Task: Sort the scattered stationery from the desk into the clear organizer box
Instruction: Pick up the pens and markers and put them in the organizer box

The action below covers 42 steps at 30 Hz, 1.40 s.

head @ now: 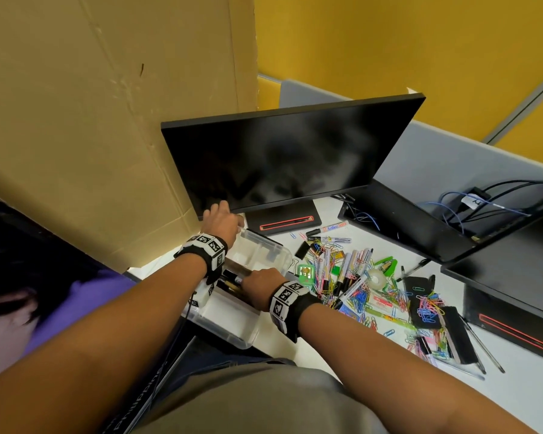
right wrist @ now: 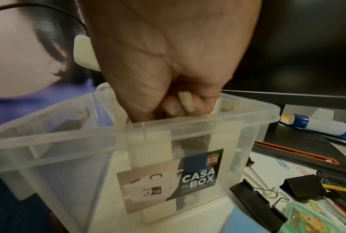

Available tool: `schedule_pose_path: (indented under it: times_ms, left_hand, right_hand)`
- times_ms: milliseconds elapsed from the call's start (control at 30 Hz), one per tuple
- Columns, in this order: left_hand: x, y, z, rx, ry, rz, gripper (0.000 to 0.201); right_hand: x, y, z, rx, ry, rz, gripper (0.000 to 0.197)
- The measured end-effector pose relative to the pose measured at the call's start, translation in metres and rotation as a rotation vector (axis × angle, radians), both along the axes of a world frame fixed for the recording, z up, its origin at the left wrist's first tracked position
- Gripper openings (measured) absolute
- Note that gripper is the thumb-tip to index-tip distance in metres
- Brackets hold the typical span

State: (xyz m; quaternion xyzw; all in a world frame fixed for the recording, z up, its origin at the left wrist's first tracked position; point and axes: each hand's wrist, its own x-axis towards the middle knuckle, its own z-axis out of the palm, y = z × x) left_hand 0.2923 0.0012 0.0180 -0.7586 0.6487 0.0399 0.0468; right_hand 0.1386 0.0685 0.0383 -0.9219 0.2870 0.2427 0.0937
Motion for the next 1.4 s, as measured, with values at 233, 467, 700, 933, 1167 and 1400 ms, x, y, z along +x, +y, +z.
schedule_pose_path:
  times_ms: [233, 467, 700, 933, 1167, 1400]
  left_hand:
    - [-0.001, 0.006, 0.004, 0.039, -0.085, -0.089, 0.039]
    - [-0.001, 0.006, 0.001, 0.035, -0.103, -0.1, 0.033]
    - [-0.003, 0.008, 0.003, 0.025, -0.094, -0.092, 0.034]
    - [-0.013, 0.014, -0.001, 0.002, -0.072, -0.038, 0.055]
    - [-0.058, 0.017, 0.003, -0.064, -0.006, -0.036, 0.05]
    - [-0.134, 0.01, 0.006, -0.08, 0.091, -0.118, 0.041]
  right_hand:
    - [0.007, 0.002, 0.002, -0.034, 0.072, 0.079, 0.024]
    - [0.007, -0.001, -0.004, -0.023, 0.067, 0.073, 0.024]
    - [0.0, -0.009, -0.009, 0.064, -0.071, -0.043, 0.022]
    - [-0.037, -0.024, -0.005, 0.193, -0.406, -0.196, 0.021]
    - [-0.104, -0.04, -0.004, 0.162, -0.544, -0.385, 0.021]
    - [-0.174, -0.049, -0.026, 0.166, -0.432, -0.483, 0.014]
